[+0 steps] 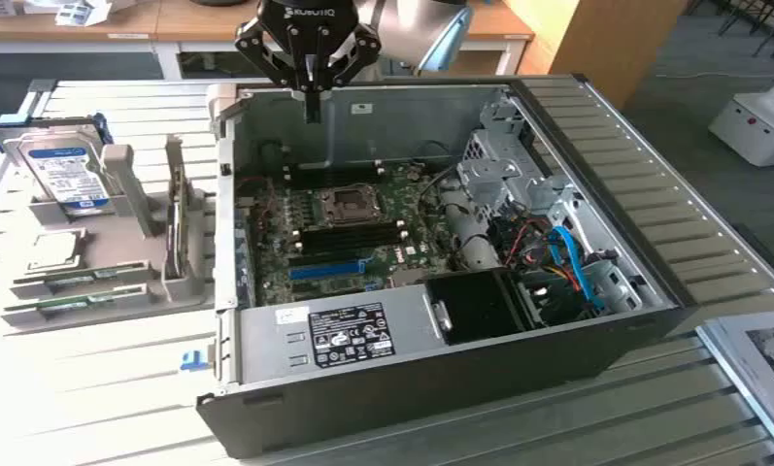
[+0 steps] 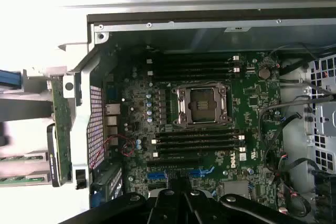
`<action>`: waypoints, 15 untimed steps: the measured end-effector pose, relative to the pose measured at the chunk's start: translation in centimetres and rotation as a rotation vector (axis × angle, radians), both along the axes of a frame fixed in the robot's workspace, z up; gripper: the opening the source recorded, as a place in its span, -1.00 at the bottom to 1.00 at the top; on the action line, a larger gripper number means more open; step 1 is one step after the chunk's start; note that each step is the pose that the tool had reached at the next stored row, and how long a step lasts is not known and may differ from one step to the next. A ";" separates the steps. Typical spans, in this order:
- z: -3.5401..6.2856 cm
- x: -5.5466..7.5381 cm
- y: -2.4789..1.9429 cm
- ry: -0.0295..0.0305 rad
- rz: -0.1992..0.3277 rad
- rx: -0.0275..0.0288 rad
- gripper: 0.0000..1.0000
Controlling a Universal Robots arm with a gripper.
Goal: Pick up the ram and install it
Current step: 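Reach for the ram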
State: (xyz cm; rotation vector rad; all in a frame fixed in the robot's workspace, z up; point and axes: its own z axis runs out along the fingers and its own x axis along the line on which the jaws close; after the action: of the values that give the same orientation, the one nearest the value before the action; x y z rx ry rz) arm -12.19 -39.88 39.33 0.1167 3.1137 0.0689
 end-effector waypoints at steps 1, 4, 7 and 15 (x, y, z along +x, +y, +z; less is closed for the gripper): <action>0.00 0.0 0.00 0.0000 0.000 0.0000 -0.80; 0.00 0.0 0.00 0.0000 0.000 0.0000 -0.80; 0.00 0.0 0.00 0.0000 0.000 0.0000 -0.80; 0.00 -0.3 0.00 0.0000 0.000 -0.0001 -0.80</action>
State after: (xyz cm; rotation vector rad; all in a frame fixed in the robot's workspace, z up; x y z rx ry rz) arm -12.53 -39.89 39.33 0.1166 3.1137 0.0688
